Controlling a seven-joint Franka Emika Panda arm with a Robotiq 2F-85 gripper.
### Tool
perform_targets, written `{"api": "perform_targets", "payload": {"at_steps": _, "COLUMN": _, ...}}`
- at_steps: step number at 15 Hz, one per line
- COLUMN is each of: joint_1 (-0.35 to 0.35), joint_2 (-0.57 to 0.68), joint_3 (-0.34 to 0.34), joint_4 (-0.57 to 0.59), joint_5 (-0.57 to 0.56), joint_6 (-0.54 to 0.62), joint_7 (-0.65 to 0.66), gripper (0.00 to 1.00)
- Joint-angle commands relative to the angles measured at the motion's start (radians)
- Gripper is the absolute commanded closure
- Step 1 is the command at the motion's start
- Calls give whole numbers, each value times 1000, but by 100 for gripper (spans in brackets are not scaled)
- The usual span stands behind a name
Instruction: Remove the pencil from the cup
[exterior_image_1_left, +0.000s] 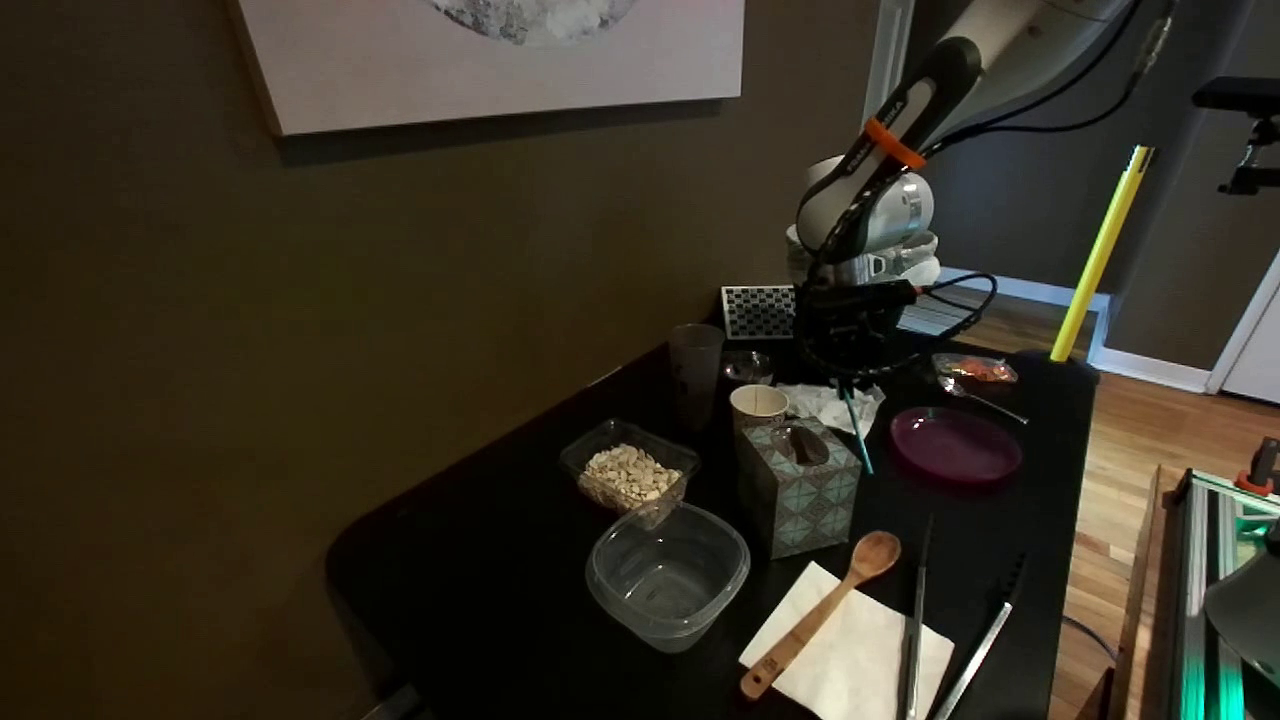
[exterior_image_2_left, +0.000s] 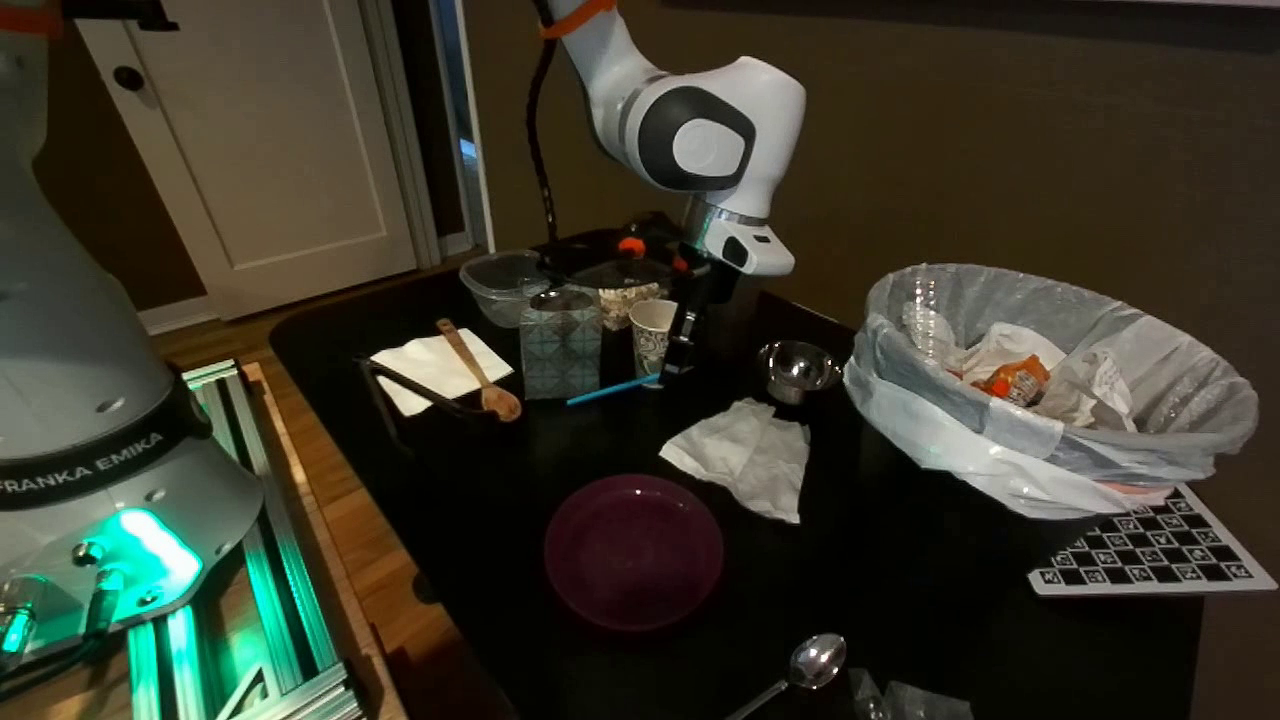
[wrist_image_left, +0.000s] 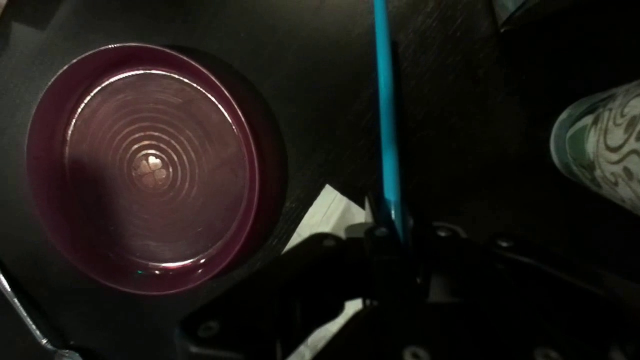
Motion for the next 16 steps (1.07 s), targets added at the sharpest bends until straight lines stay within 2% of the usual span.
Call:
{"api": "perform_targets", "payload": {"at_steps": 1, "joint_1": 4, "joint_2": 73, "joint_3": 11, "joint_4": 64, "joint_5": 23, "joint_6": -34, "joint_7": -29, "gripper": 98}}
{"api": "perform_targets", "payload": {"at_steps": 13, "joint_1": 49, "joint_2": 209, "joint_3": 5, "joint_4": 158, "joint_5": 3, "joint_6": -27, "joint_7": -10, "gripper": 98}}
{"api": "perform_targets", "payload": {"at_steps": 14, "joint_1": 52, "joint_2": 215, "joint_3": 4, "joint_4": 163, "joint_5": 2, "joint_6": -25, "joint_7": -9, "gripper": 81}}
{"api": "perform_targets", "payload": {"at_steps": 16, "joint_1": 57, "joint_2": 225, "joint_3": 0, "joint_4": 171, "joint_5": -1, "joint_6": -24, "joint_7": -6, "gripper": 65}}
